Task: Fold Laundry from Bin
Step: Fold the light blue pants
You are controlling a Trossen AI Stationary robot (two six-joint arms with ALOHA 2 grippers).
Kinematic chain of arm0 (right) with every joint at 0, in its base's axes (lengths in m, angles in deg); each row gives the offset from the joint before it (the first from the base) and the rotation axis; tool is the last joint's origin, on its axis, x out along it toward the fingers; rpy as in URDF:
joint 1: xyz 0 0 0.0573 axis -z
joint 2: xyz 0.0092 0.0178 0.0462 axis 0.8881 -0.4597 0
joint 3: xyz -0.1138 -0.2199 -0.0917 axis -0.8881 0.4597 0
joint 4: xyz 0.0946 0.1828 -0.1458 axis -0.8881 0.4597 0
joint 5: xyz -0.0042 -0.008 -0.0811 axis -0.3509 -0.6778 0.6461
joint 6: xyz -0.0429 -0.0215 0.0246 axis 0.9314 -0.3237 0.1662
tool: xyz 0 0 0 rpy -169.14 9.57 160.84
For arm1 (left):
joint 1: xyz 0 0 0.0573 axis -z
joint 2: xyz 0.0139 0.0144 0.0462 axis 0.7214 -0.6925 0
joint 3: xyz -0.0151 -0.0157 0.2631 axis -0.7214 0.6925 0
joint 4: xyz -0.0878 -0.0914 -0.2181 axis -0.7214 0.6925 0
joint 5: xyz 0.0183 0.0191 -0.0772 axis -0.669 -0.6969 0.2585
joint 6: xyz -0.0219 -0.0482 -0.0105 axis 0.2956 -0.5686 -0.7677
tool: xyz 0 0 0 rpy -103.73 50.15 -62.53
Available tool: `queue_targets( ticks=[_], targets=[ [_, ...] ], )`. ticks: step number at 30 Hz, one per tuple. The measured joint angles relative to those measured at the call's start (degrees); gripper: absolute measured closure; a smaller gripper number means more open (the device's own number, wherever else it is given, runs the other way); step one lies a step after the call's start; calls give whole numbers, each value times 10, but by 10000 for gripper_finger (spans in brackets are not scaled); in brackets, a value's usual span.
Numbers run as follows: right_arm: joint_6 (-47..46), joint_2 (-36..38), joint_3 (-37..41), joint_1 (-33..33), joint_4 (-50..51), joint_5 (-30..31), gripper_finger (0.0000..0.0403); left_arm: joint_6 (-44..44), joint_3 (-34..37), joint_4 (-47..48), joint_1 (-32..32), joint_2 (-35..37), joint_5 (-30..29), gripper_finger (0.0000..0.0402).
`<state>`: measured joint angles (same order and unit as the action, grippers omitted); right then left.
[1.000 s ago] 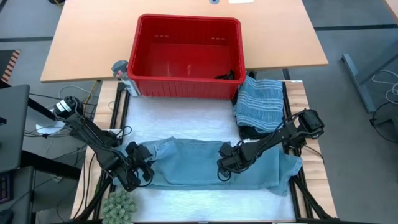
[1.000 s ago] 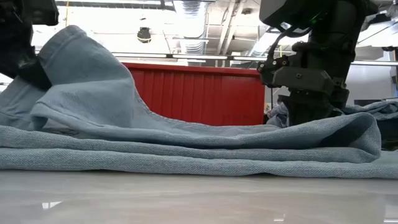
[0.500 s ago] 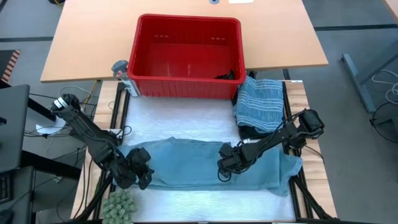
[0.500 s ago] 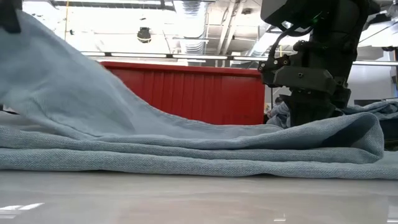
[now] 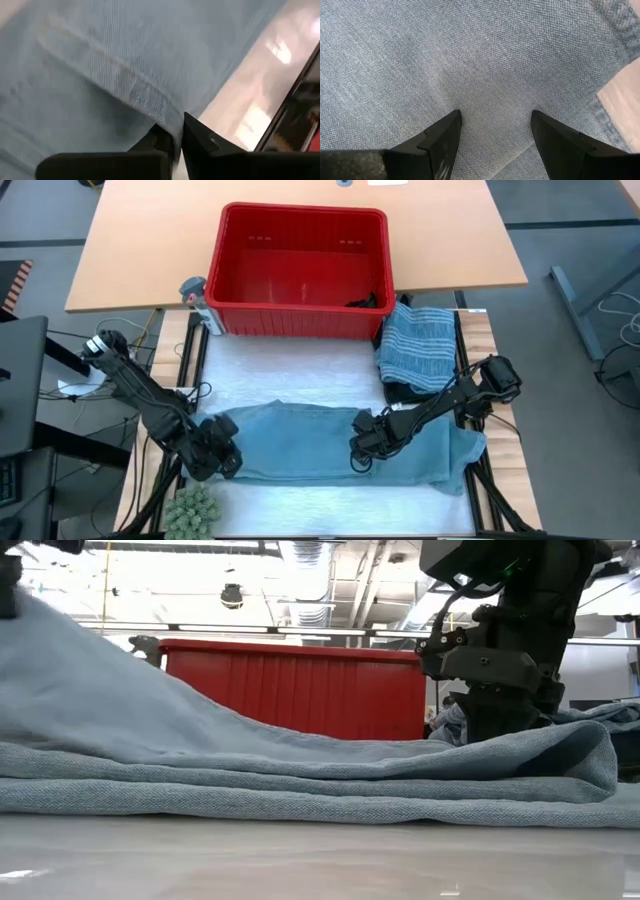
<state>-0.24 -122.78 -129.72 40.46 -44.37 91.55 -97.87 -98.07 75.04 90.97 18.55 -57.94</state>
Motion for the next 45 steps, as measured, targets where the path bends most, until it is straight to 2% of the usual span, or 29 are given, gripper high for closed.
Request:
queue_targets(
  ticks=[4,9,12,14,15,17,22,24,27,31,33,36,41,43,45],
  targets=[
    [2,0,0,0,0,0,133,12,33,-26,8,0,82,349],
    [5,0,0,0,1,0,133,1,51,-29,30,0,132,281],
    [5,0,0,0,0,1,133,-19,52,-9,31,2,199,247],
    [6,0,0,0,0,1,133,-41,48,-16,39,13,201,236],
    [7,0,0,0,0,1,133,-44,39,-26,43,22,179,233],
    [6,0,0,0,0,1,133,-50,13,-39,52,44,92,233],
    [6,0,0,0,1,4,133,-27,-35,-37,77,78,-204,251],
    [7,0,0,0,1,9,133,12,-26,-35,70,71,-251,267],
    [7,0,0,0,1,10,133,49,7,-56,26,26,-254,294],
    [7,0,0,0,1,10,133,106,54,-166,-24,-31,-238,325],
    [8,0,0,1,1,10,133,126,72,-208,-44,-66,-187,336],
    [8,0,0,1,2,11,133,124,74,-177,-63,-116,-86,349],
    [7,0,0,1,0,13,133,44,73,-74,-63,-185,46,370],
    [7,0,0,1,-3,13,133,3,61,-36,-65,-189,83,378],
    [7,0,0,1,-2,13,133,-14,42,4,-61,-185,92,386]
  ],
)
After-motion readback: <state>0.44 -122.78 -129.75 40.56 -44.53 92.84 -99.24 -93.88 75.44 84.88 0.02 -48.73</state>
